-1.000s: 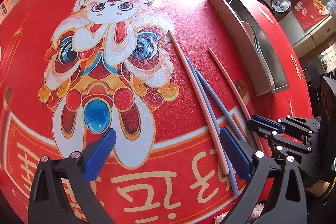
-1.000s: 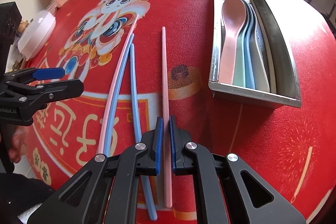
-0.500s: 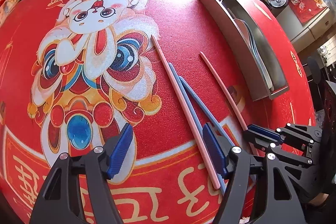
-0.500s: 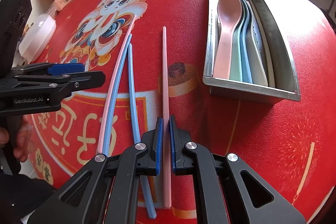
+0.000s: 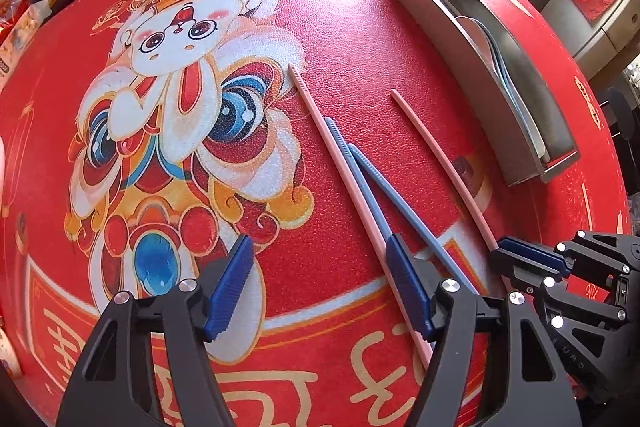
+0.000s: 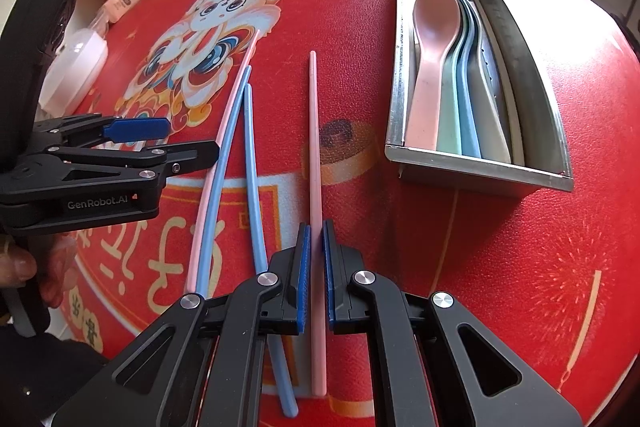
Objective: Organize utensils
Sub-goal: 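Close the right gripper on a pink chopstick while the left gripper grasps another pink chopstick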
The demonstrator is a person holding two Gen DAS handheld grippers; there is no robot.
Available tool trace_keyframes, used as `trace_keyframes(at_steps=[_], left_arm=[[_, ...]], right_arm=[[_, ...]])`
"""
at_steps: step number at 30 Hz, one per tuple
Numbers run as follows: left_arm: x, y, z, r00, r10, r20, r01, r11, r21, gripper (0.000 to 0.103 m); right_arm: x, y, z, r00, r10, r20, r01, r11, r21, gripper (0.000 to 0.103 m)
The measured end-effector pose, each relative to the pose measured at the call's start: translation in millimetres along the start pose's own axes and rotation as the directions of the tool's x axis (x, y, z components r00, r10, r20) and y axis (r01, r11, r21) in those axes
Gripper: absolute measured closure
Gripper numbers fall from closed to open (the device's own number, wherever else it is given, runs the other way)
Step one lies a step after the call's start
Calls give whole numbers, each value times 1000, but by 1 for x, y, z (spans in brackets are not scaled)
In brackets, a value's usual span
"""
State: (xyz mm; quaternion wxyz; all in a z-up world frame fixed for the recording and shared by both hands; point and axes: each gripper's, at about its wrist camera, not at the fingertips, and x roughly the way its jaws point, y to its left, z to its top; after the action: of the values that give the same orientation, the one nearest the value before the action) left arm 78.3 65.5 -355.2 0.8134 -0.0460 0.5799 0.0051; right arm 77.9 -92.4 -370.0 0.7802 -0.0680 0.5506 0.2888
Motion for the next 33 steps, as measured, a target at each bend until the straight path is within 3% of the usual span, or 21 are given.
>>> trace_keyframes(at_steps=[11,22,24,26,29,33], left_arm=[[0,0,1,999,37,-1,-37,999,-11,34],[0,16,-2,999,30,-23,-31,998,-58,38],[1,16,-1,999,34,-20,-35,998,-50,43],[1,11,3,999,47,-17,-48,998,-30,59],[3,6,9,999,38,-14,-38,999,-7,73],[5,0,13,1000,25,-6,-24,999,41,87]], right_arm=[[1,-1,0,1000,1,1,-1,1000,1,97],[1,0,0,1000,5,1,-5,1000,5,97],[1,-1,0,1000,3,1,-3,1000,2,97],[0,-1,0,1000,5,1,-5,1000,4,97],[0,-1,0,1000,6,2,-6,1000,4,97],[0,-2,-1,1000,10,3,-10,1000,7,96]])
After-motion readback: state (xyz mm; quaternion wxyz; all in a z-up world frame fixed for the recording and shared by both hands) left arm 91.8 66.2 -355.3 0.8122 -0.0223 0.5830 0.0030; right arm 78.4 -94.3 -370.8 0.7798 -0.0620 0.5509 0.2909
